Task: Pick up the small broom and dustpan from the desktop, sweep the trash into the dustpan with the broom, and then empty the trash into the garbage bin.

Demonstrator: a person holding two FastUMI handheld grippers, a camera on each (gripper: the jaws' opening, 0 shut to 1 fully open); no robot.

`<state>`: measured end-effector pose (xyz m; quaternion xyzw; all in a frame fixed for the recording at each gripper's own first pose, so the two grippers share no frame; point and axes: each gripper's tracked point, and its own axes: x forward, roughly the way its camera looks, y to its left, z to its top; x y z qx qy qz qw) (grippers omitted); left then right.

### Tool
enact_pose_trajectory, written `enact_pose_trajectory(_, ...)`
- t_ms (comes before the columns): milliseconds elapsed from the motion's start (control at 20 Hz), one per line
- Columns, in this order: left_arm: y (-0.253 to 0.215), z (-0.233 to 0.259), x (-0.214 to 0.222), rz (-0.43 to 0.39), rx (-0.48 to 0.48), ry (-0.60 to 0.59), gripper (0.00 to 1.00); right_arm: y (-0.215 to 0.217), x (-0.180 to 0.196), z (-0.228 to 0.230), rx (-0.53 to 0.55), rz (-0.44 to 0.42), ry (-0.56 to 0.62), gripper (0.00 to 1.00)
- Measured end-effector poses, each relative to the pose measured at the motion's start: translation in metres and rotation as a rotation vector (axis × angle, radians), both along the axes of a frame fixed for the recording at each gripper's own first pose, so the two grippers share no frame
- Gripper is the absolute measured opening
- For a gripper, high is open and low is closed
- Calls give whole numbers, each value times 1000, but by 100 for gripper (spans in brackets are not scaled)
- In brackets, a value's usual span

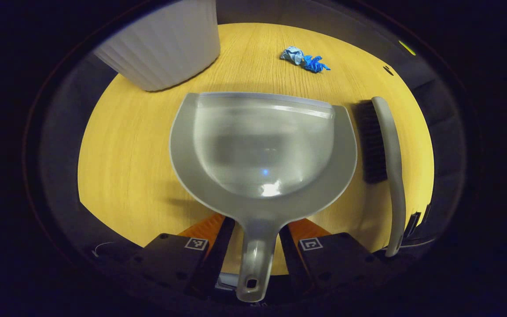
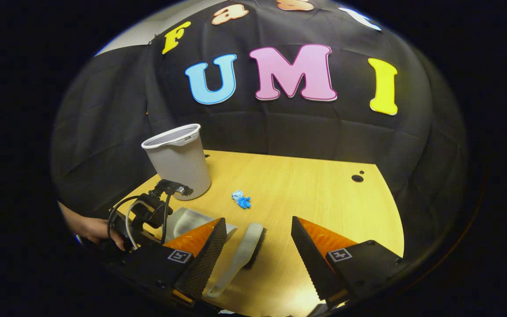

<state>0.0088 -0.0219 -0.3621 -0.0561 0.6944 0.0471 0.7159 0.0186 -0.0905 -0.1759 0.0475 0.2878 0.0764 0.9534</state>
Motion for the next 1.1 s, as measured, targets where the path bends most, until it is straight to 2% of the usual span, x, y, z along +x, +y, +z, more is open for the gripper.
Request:
enact_pose_trajectory(50, 2, 2, 2, -9, 11, 10, 59, 5, -4, -4, 19, -14, 34, 96)
enact_pose_trajectory(150, 4, 2, 1, -49, 11, 32, 31, 10, -13, -19, 15, -50, 111, 96)
enact_pose_trajectory(250, 5, 2, 1, -87, 9, 27, 31, 20, -24, -36, -27, -59, 184, 96)
enact_pose_trajectory(400, 7, -1, 1, -109, -17, 24, 30, 45, -41, -65, -18, -47, 316, 96)
enact_pose_trajectory(450, 8, 0, 1, -120, -32, 20, 30, 49, -42, -76, -17, -64, 357, 87)
enact_pose_trajectory(500, 8, 0, 1, -130, -47, 10, 30, 52, -44, -88, -20, -74, 399, 97)
enact_pose_trajectory(550, 9, -1, 1, -135, -61, -1, 30, 54, -48, -105, -34, -88, 460, 89)
enact_pose_trajectory(600, 10, 0, 0, -136, -75, -17, 30, 55, -52, -121, -45, -100, 515, 89)
enact_pose_trajectory(650, 10, 0, 0, -137, -88, -30, 30, 52, -55, -135, -66, -108, 561, 97)
enact_pose_trajectory(800, 11, -1, -1, -157, -113, -58, 30, 48, -59, -166, -95, -133, 698, 98)
enact_pose_trajectory(850, 12, -1, 0, -164, -119, -63, 30, 49, -59, -178, -98, -142, 736, 90)
enact_pose_trajectory(900, 12, -2, -1, -168, -125, -68, 30, 47, -60, -189, -107, -149, 775, 98)
enact_pose_trajectory(950, 12, -1, -2, -170, -130, -72, 30, 45, -63, -197, -121, -152, 817, 98)
enact_pose_trajectory(1000, 13, 0, -3, -176, -134, -72, 30, 44, -63, -203, -133, -144, 848, 88)
enact_pose_trajectory(1050, 13, 0, -3, -181, -138, -72, 30, 43, -60, -204, -141, -140, 853, 90)
enact_pose_trajectory(1100, 13, 0, -3, -179, -143, -71, 30, 42, -59, -210, -151, -134, 859, 63)
